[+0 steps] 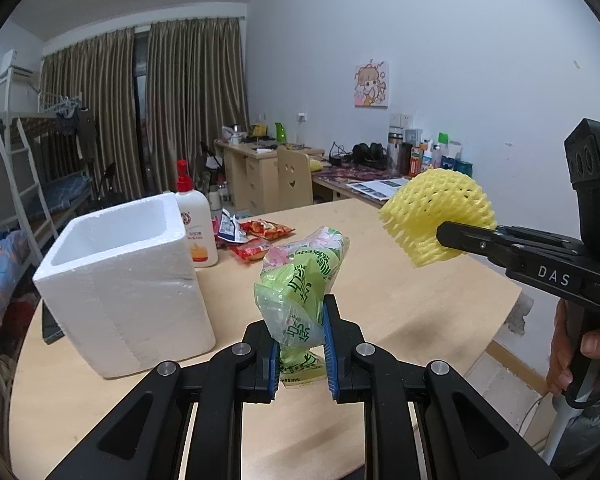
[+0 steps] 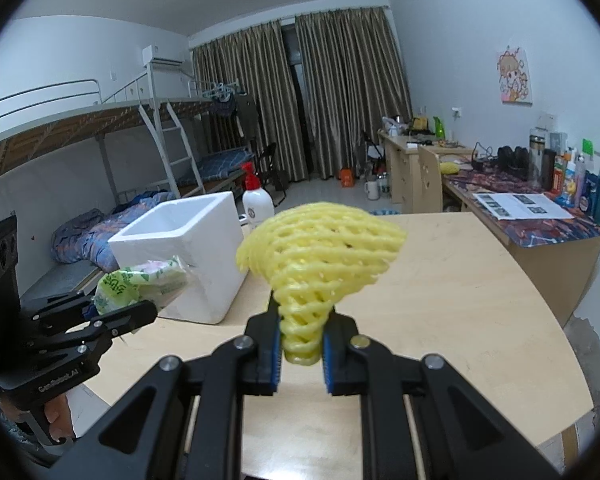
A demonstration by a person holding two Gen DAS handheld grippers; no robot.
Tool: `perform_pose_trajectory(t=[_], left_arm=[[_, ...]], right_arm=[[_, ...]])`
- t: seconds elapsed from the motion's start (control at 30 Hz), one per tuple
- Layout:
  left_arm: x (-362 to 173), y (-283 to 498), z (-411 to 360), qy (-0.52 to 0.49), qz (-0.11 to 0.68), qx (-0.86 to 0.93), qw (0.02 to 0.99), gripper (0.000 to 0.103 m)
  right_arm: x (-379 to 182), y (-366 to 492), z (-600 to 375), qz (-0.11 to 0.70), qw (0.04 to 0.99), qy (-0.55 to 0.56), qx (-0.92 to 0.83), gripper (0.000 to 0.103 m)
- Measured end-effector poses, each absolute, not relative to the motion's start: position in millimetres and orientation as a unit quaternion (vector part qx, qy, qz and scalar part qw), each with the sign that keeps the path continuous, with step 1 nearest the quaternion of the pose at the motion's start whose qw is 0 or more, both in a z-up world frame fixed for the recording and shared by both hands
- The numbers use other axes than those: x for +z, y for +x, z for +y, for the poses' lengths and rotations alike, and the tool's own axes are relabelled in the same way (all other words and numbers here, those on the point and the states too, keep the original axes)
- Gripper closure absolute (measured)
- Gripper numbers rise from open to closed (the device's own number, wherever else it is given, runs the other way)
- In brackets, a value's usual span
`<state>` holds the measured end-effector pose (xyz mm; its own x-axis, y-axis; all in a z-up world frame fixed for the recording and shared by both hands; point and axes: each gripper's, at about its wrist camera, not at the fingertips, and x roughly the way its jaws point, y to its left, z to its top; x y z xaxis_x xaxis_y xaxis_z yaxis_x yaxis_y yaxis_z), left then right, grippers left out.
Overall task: Organize soft objects
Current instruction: 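Lift and carry the snack bag and mesh net with both grippers toward the foam box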
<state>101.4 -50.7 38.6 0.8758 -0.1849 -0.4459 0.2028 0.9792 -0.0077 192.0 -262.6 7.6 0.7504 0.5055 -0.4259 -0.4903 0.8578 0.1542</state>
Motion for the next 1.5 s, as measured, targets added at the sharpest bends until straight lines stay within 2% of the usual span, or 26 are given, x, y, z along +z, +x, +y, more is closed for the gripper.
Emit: perform_pose_trajectory(t=[0.57, 1.0, 1.5], left_arm=[[43, 39, -43, 0.021, 0.189, -0.090, 0.978, 0.084], [48, 23, -28, 0.009, 0.177, -0.057, 0.982, 0.084], [45, 3, 8, -0.012, 0.173, 0.006, 0.985, 0.084]], right_arm=[[10, 145, -255, 0.197, 0.941, 0.014, 0.274, 0.084], [11, 139, -246, 0.185, 0.937, 0.004, 0.296, 0.084], [6, 136, -192, 0.190, 0.911, -0.023, 0.366, 0.084]])
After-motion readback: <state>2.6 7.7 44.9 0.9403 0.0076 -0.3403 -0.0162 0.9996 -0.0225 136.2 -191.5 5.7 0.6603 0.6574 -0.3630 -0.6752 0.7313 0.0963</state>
